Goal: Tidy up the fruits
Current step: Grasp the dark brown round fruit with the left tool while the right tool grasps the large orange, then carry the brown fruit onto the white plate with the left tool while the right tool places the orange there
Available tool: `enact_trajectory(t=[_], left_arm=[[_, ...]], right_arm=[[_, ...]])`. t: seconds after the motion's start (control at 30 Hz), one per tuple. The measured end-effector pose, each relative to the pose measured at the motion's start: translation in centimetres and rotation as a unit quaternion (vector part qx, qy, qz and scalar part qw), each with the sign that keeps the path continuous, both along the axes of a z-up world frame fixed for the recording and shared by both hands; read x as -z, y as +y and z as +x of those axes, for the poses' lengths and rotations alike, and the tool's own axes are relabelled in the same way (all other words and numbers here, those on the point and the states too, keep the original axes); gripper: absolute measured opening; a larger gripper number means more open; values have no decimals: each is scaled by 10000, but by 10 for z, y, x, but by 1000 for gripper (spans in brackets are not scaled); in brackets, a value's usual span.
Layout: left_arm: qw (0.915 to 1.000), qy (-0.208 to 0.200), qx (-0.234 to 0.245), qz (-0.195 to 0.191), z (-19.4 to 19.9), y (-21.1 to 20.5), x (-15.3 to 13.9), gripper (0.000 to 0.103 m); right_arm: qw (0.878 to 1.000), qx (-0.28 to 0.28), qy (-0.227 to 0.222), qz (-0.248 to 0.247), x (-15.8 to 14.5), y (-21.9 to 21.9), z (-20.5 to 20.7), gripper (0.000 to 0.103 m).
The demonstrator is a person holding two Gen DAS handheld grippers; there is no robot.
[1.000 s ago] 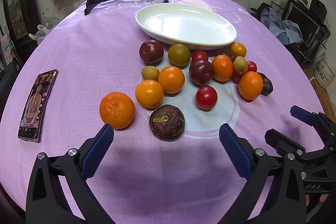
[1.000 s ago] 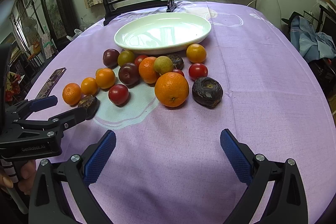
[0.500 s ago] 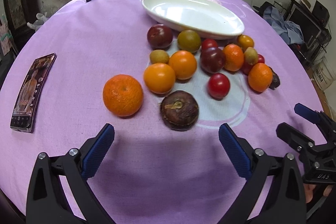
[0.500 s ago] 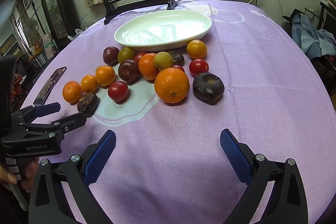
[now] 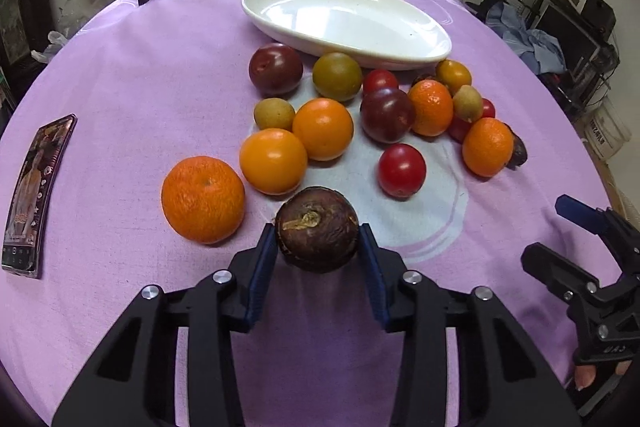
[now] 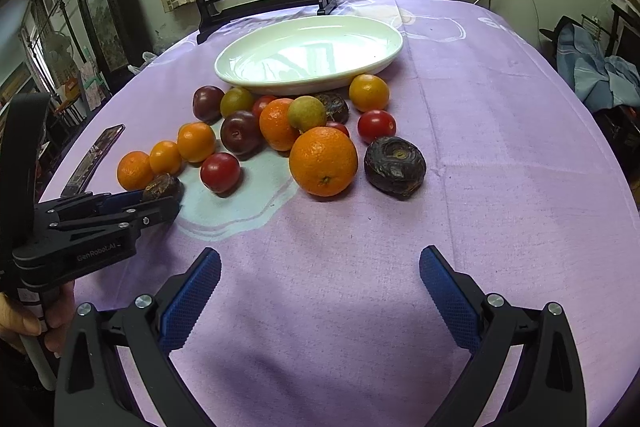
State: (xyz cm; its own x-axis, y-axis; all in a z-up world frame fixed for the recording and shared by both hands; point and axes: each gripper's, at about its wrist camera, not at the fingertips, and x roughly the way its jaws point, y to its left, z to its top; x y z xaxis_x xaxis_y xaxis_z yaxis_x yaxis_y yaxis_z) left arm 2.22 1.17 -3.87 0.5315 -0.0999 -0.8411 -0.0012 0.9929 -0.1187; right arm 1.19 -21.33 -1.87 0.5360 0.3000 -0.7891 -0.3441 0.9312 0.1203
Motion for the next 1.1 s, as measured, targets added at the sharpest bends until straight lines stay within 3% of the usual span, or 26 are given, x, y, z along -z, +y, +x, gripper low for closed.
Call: enact_trajectory(t=[0.23, 0.37, 0.5, 0.7, 0.87, 0.9, 1.0, 1.1], left_arm=[[9992, -385, 97, -52, -16, 8, -25, 40], [9989, -463, 81, -86, -16, 12, -30, 40], [9991, -372, 135, -167, -13, 12, -25, 40], [9991, -356, 107, -196, -9, 16, -21, 40], [9991, -390, 69, -171, -6, 18, -23, 40], [9991, -383, 74, -165, -6, 18, -23, 40], [9991, -376, 132, -124, -4, 17, -25, 40], [9984, -506, 248, 30, 4, 15, -38, 40]], right_arm=[[9997, 50, -46, -254, -2, -2, 11, 100], [9988, -269, 183, -364, 4, 7, 23, 99], [9972, -522, 426, -323, 9, 19, 33, 80], [9981, -224, 431, -387, 16, 25, 59, 78], [9982, -129, 303, -497, 16, 32, 77, 55], [9984, -149, 262, -470, 14, 33, 76, 45], [9988, -156, 325, -323, 7, 26, 71, 44], [9997, -214, 69, -92, -14, 15, 59, 44]])
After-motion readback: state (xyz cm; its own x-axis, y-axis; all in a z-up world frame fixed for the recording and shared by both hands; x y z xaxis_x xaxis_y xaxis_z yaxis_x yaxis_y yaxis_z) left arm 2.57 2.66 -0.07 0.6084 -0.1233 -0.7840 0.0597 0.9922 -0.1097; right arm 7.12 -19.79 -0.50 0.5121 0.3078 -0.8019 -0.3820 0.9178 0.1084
